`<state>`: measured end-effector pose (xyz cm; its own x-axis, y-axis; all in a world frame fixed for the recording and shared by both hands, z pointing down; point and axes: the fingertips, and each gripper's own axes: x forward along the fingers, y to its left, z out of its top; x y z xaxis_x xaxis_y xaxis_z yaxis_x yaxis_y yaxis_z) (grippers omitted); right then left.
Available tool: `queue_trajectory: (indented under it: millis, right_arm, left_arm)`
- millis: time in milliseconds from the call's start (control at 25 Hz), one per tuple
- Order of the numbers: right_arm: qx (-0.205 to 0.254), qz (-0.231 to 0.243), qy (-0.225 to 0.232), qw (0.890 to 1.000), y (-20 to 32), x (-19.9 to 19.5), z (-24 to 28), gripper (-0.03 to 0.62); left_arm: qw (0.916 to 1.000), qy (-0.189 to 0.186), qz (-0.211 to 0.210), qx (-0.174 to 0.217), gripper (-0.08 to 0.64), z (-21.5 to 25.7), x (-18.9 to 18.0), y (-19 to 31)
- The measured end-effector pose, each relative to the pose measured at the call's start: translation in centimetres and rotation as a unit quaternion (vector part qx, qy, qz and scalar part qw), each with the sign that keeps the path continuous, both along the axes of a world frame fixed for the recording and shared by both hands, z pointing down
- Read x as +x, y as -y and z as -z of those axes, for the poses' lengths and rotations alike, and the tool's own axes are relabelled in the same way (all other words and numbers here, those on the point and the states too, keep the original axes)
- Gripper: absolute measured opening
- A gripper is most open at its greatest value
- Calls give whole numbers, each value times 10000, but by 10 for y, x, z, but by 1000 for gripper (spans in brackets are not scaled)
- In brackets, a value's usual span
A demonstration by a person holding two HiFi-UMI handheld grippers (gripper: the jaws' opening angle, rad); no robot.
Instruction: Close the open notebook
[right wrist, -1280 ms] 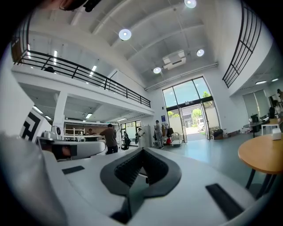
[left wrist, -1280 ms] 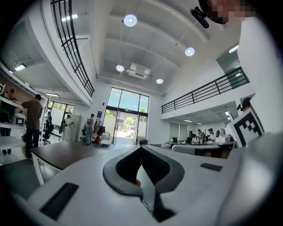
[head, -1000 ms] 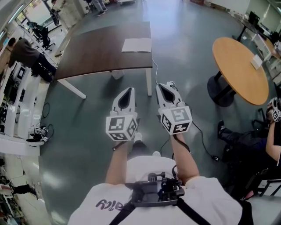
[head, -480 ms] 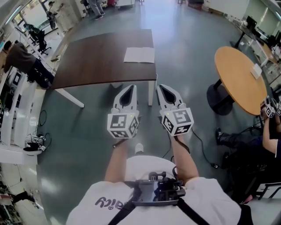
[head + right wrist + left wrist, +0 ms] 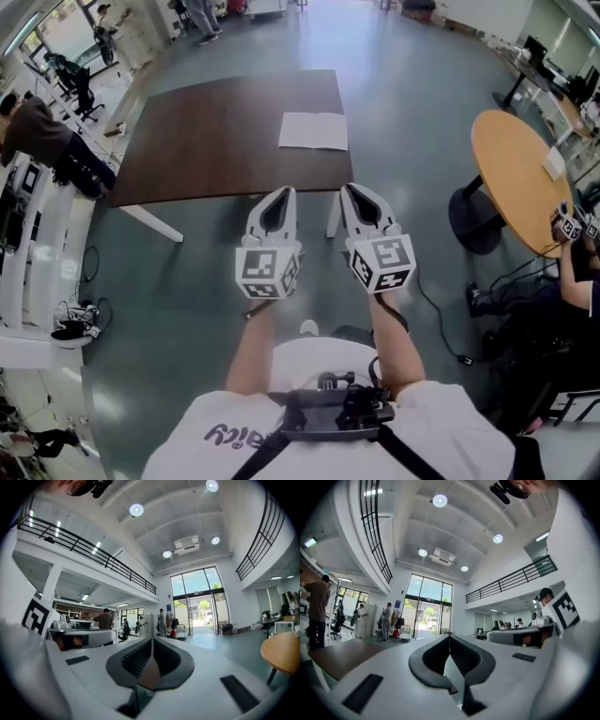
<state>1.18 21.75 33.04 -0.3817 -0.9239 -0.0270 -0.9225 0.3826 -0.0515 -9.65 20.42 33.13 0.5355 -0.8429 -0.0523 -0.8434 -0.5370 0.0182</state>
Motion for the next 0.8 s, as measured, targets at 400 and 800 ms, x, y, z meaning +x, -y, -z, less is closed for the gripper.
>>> queue_trajectory:
  millis: [400,800]
  right_arm:
    - [-272,169,-19,9995,57,-11,-26,3]
    - [87,694,-42,9975,176,23,-7,3]
  left_arm:
    - [9992,-120,27,-383,6,-28,-13,58]
    - [9990,-77,257,-359,6,-19,18,168]
